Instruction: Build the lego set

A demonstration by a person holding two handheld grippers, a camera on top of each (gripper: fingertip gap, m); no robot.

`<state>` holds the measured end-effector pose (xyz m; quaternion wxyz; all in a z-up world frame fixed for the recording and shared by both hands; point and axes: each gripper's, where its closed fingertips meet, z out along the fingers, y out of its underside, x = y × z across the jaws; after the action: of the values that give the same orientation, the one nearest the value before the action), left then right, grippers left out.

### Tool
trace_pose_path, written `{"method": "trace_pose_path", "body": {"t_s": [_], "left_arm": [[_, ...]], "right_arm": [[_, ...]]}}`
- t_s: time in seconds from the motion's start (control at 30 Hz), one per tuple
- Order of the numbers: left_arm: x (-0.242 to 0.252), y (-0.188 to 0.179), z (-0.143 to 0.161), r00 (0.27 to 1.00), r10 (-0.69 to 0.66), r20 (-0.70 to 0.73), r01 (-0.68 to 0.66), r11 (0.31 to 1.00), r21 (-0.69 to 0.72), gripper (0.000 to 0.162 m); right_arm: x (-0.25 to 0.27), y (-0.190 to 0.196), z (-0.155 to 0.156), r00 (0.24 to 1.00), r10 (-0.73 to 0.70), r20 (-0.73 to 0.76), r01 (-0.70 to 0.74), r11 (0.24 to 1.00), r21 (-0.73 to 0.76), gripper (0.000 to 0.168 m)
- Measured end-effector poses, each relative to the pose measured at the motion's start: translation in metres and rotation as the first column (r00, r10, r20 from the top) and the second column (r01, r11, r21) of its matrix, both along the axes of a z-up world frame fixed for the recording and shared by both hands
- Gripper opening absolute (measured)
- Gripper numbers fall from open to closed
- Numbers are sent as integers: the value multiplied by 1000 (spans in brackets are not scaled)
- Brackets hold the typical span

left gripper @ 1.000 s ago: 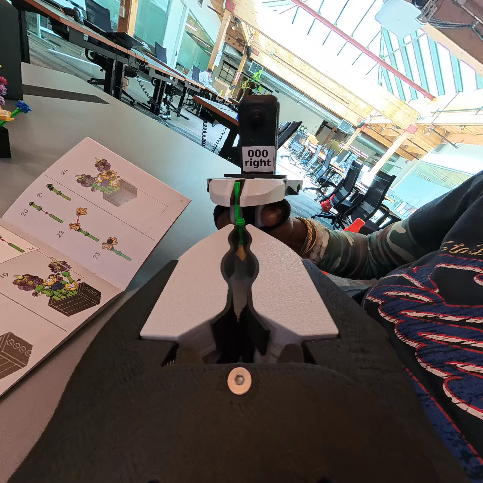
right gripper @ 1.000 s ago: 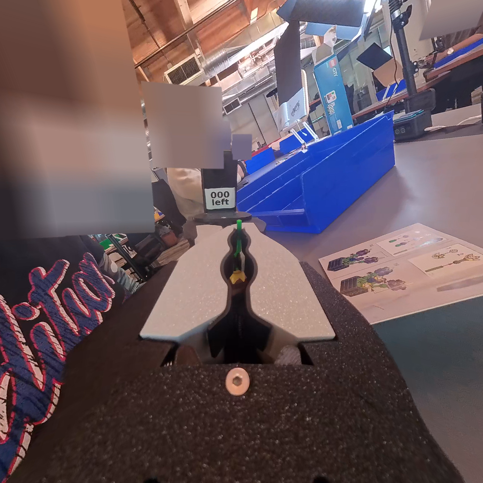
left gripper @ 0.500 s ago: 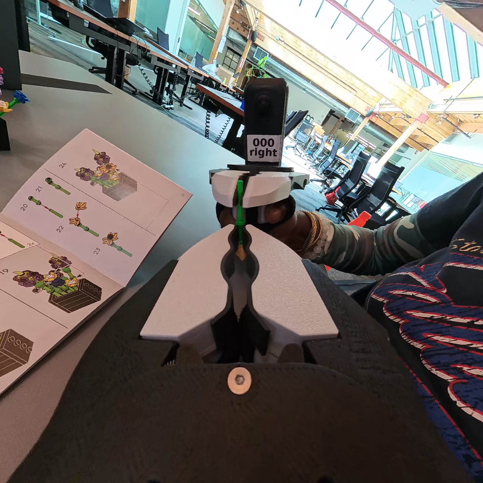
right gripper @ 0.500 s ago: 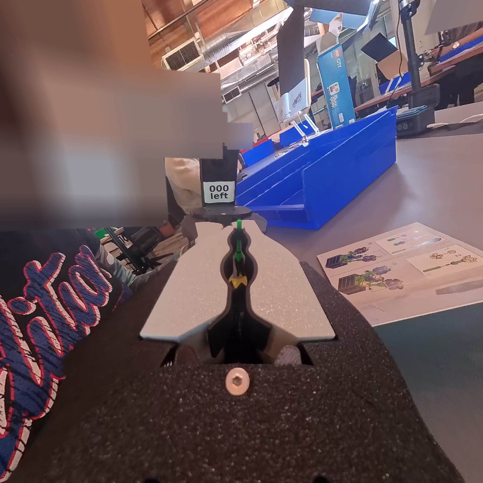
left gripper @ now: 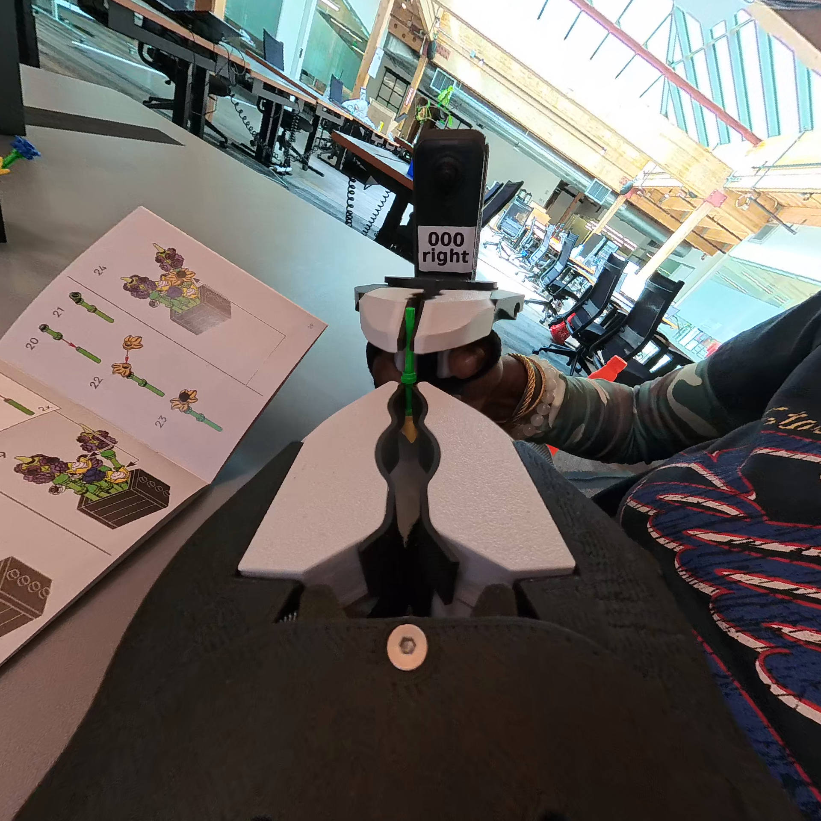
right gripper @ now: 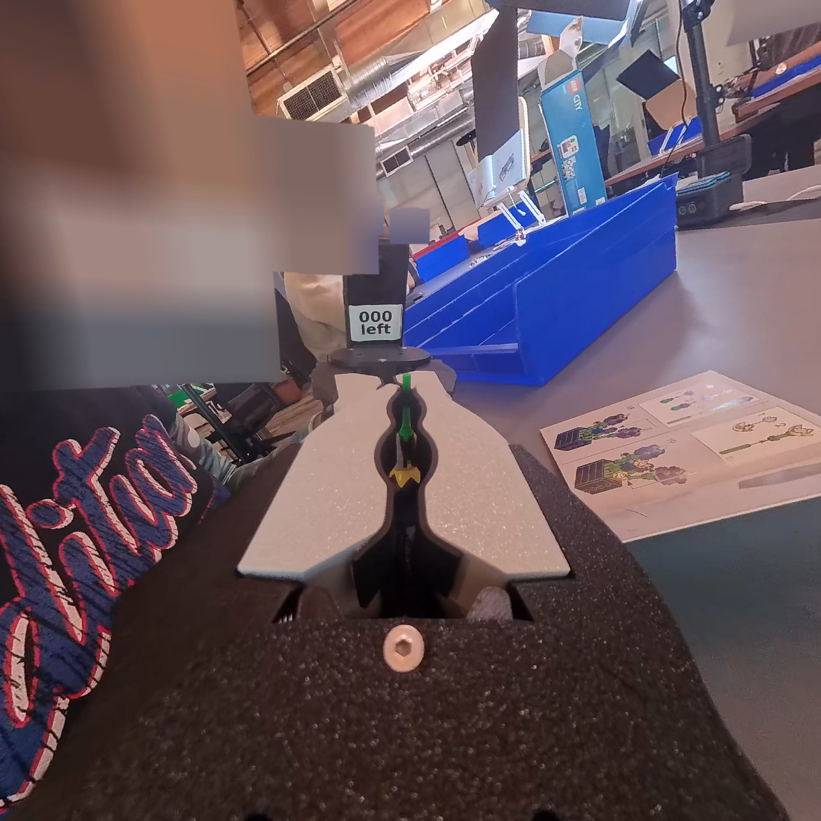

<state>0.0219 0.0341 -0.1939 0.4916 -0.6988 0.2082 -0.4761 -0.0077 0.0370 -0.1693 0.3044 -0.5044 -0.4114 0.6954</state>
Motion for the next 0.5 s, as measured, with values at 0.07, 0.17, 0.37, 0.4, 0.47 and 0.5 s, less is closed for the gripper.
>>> {"method": "trace_pose_path", "body": {"t_s": [0.07, 0.17, 0.37, 0.4, 0.47, 0.5], "left_arm": [[0, 0, 0, 1000, 0, 0, 0, 1000, -1, 2], [0, 1, -1, 1000, 5, -5, -5, 1000, -5, 2], [0, 2, -5, 1000, 5, -18, -6, 999, -32, 2], [-1, 3, -5, 1000, 10, -7, -10, 999, -35, 2], [-4, 4, -3, 1000, 19, 19, -18, 999, -39, 2], [-5, 4, -3, 999, 25, 27, -24, 999, -41, 1]], "right_arm": [[0, 0, 0, 1000, 2, 2, -2, 1000, -4, 3], [0, 1, -2, 1000, 2, 20, -2, 1000, -1, 3], [-1, 2, -8, 996, -4, 89, 5, 1000, -11, 3], [-1, 3, -8, 997, -4, 84, 7, 999, -45, 3], [-4, 4, -8, 998, -16, 68, 22, 995, -97, 3], [-5, 4, -8, 997, -30, 64, 36, 994, -101, 3]]}}
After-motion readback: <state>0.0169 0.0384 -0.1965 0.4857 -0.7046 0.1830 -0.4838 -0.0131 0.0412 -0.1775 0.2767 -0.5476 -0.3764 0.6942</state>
